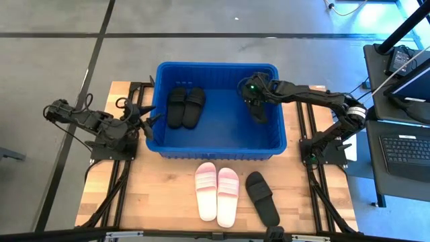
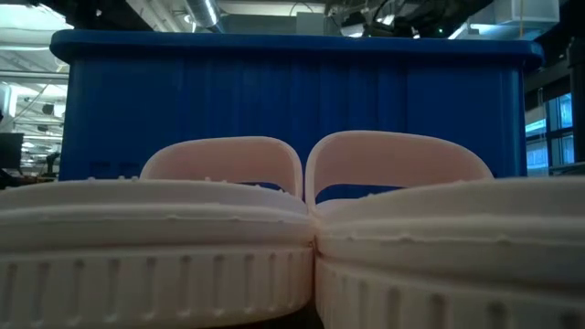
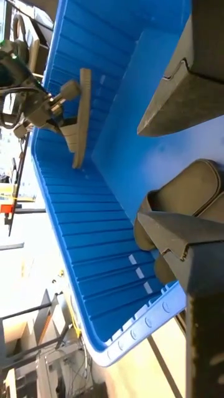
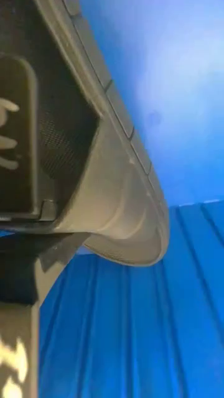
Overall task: Pick and place slides into bin
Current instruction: Put the black slide into the blue bin
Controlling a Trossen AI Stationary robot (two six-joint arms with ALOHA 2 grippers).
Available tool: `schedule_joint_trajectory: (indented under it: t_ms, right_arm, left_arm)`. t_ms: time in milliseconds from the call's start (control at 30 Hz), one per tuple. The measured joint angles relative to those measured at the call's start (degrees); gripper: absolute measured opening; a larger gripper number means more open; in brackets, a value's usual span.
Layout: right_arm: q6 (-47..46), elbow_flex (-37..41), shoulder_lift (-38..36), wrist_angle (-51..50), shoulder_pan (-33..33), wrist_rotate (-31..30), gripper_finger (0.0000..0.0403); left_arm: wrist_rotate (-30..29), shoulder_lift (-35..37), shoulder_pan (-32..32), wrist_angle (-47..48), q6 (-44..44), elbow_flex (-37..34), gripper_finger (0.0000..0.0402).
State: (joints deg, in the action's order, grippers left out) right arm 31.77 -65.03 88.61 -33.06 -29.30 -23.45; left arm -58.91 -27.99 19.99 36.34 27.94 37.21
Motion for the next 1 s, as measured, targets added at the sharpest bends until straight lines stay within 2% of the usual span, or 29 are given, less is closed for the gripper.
schedule_joint_trajectory:
  t_ms: [233, 667, 1000]
  right_arm:
    - [0.07, 0.46, 4.26, 3.83, -0.94, -1.54, 0.0013]
    - [-0.06, 0.48, 12.27, 2.41, -1.51, -4.93, 0.0018]
    - [-0.09, 0.48, 13.02, 2.62, -1.51, -4.99, 0.0056]
  left_arm:
    - [-0.40, 0.00, 0.00, 0.02, -0.02, 0.00, 0.0202]
    - [-0.43, 0.00, 0.00, 0.09, -0.04, 0.00, 0.0202]
    - [-0.42, 0.00, 0.00, 0.22, -0.07, 0.00, 0.0202]
